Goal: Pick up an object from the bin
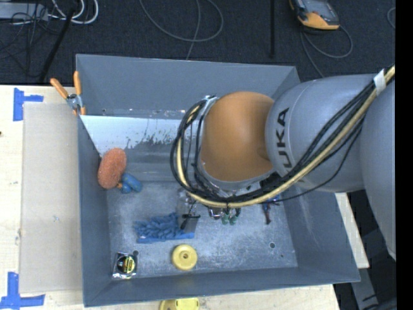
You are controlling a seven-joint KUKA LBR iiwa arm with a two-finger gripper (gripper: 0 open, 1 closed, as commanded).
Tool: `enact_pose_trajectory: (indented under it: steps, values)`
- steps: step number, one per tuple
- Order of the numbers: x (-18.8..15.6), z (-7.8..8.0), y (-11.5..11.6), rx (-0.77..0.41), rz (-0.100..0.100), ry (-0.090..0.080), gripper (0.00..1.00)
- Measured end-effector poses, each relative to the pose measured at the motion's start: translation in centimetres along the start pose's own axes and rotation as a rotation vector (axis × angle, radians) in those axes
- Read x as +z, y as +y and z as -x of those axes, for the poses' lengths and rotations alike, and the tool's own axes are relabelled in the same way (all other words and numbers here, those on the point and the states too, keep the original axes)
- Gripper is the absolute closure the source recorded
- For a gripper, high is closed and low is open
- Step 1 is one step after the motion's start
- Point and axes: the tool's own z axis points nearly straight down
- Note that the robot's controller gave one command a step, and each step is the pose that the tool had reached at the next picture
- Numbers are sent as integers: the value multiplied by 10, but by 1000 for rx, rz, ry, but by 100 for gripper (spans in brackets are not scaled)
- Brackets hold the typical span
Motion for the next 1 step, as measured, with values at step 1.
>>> enact_pose_trajectory:
  steps: [1]
  values:
    - [-42,1,-24,-13,3,11,100]
